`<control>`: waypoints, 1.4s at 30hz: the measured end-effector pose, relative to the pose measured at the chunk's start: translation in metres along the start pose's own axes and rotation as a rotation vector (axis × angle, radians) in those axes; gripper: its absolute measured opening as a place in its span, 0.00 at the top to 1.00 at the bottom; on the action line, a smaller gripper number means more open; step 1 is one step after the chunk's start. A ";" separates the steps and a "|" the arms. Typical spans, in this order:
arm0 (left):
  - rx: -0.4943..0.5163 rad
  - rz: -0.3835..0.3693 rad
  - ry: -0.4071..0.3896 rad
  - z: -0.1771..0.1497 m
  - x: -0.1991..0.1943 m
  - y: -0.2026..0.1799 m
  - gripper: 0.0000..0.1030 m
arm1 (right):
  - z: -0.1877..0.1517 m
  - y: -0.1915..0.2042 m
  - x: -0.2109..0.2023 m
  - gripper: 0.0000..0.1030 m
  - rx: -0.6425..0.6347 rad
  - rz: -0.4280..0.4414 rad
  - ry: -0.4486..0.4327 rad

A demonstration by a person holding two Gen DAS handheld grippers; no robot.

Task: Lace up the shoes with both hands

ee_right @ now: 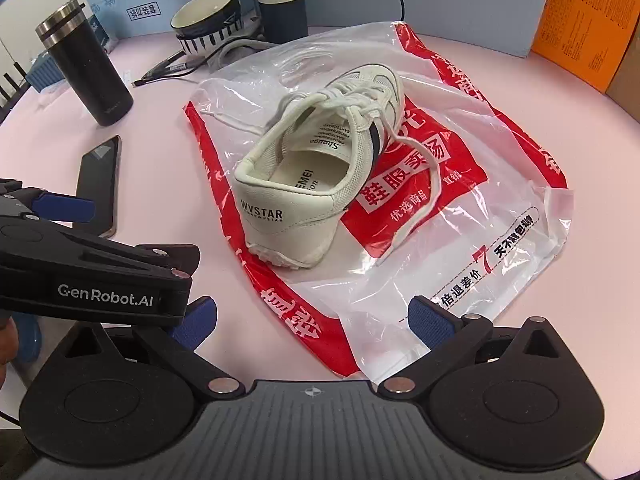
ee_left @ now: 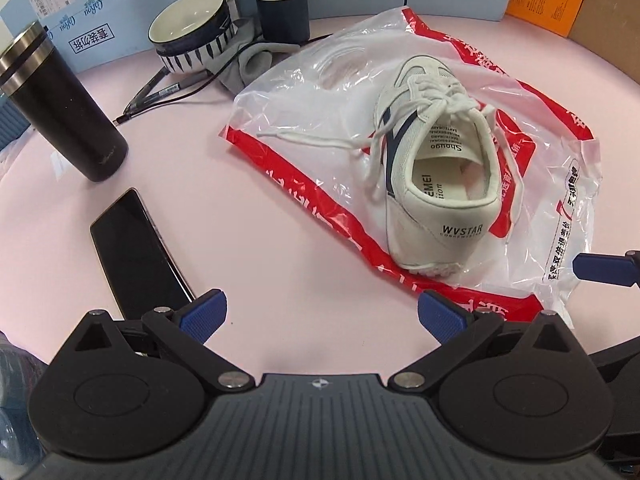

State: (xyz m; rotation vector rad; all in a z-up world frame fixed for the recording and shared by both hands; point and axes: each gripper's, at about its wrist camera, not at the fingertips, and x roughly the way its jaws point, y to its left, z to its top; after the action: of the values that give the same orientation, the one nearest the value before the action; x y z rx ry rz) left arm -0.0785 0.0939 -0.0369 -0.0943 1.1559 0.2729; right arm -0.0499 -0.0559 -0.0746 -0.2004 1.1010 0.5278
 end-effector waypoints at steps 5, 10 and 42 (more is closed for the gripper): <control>0.014 0.021 0.003 0.002 0.000 -0.007 0.00 | 0.002 -0.002 -0.001 0.00 -0.004 -0.012 0.001; 0.017 0.025 0.012 0.007 0.002 -0.012 0.00 | 0.004 -0.004 -0.001 0.00 -0.007 -0.029 0.010; 0.139 0.024 0.130 0.005 0.028 -0.040 0.00 | -0.008 -0.001 0.007 0.00 0.041 -0.124 0.104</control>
State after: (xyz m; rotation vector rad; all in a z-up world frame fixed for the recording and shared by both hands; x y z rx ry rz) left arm -0.0529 0.0612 -0.0631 0.0246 1.3026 0.2094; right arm -0.0535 -0.0582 -0.0847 -0.2608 1.1915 0.3865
